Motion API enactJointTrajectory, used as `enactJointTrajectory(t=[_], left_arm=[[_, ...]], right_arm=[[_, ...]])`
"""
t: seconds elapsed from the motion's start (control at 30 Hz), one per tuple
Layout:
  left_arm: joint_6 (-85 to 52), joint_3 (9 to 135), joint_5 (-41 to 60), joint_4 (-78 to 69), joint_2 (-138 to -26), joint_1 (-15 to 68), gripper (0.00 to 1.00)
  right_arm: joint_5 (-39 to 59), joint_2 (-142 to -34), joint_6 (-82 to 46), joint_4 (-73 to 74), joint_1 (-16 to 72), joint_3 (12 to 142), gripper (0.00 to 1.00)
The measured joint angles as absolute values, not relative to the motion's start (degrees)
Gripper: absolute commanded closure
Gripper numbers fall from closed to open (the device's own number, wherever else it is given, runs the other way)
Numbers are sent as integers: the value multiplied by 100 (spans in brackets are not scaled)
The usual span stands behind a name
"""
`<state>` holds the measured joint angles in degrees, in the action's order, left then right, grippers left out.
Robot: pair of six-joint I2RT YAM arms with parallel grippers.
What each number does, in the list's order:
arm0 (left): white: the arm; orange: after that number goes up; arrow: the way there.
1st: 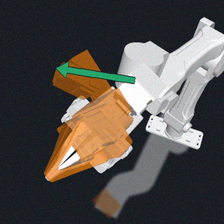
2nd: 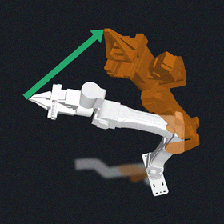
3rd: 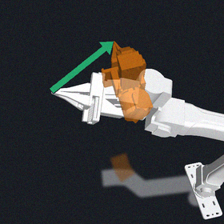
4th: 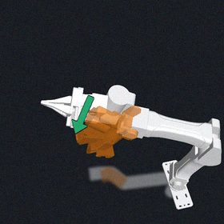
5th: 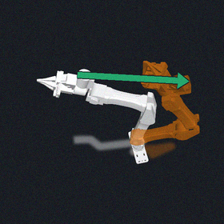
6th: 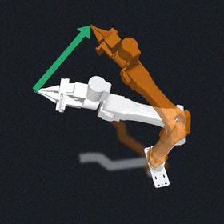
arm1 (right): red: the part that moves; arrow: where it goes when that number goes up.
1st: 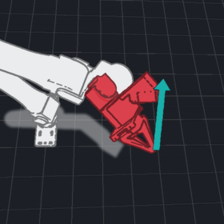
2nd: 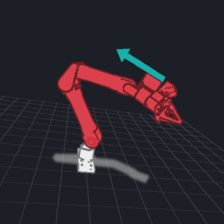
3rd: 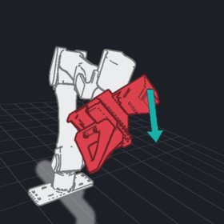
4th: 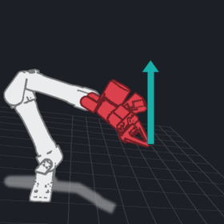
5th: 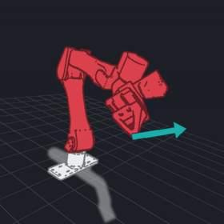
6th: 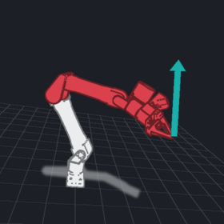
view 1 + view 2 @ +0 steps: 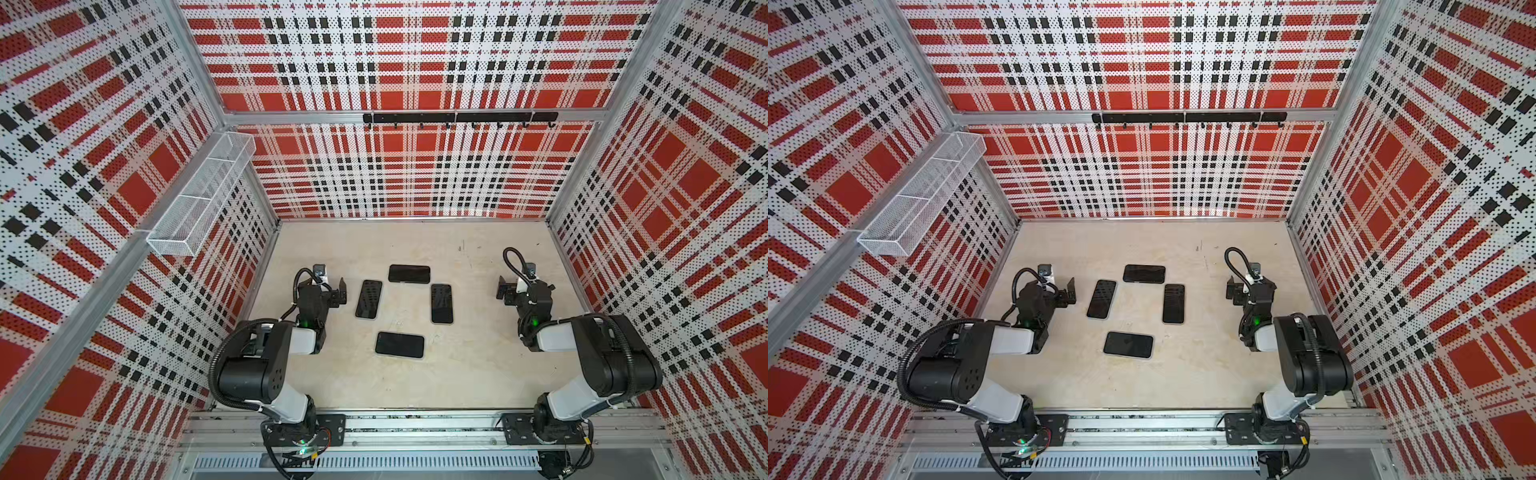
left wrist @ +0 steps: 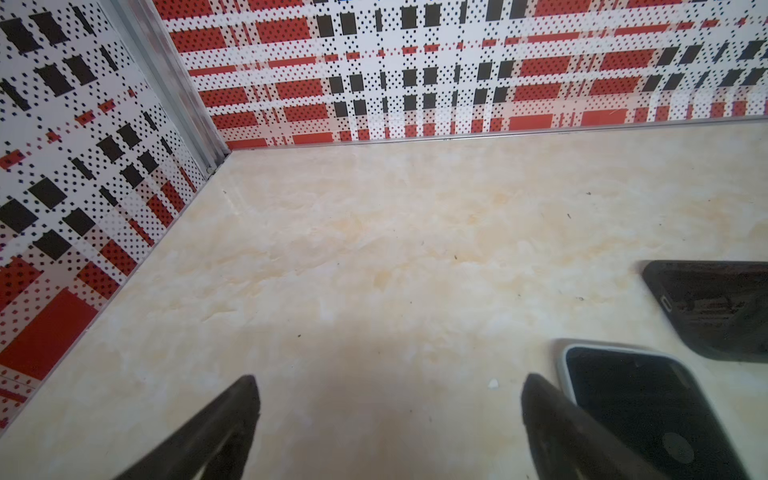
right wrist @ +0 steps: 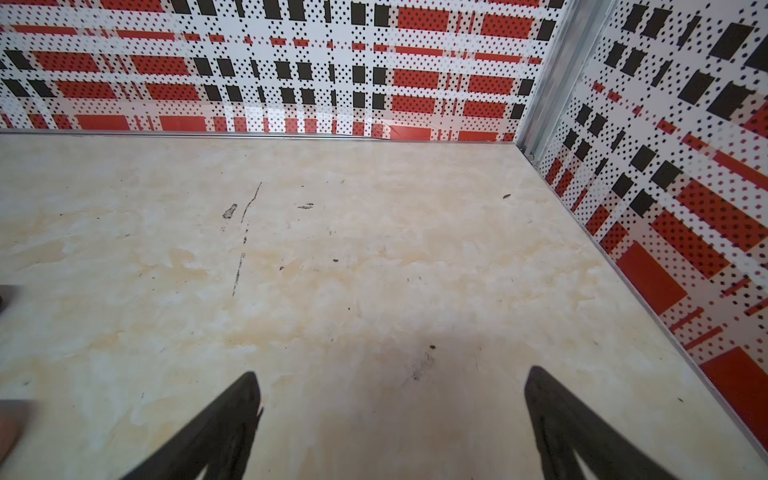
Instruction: Put the phone into the phone case
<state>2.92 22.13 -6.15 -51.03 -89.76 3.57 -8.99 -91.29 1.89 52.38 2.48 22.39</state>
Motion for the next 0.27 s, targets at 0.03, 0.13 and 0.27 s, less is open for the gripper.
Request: enactJointTrajectory(t=[0.03, 0.13, 0.27], left_arm=[[290, 2213, -615, -5103, -8976, 357, 1], [292, 2213, -615, -5103, -8976, 357, 1], [292, 2213, -611, -5103, -8976, 357, 0]], right_arm=[[-899, -9129, 189, 5236, 248, 2239, 0], [-897, -9129, 189, 5221, 248, 2239, 0], [-897, -9129, 189, 5203, 246, 2239, 0]])
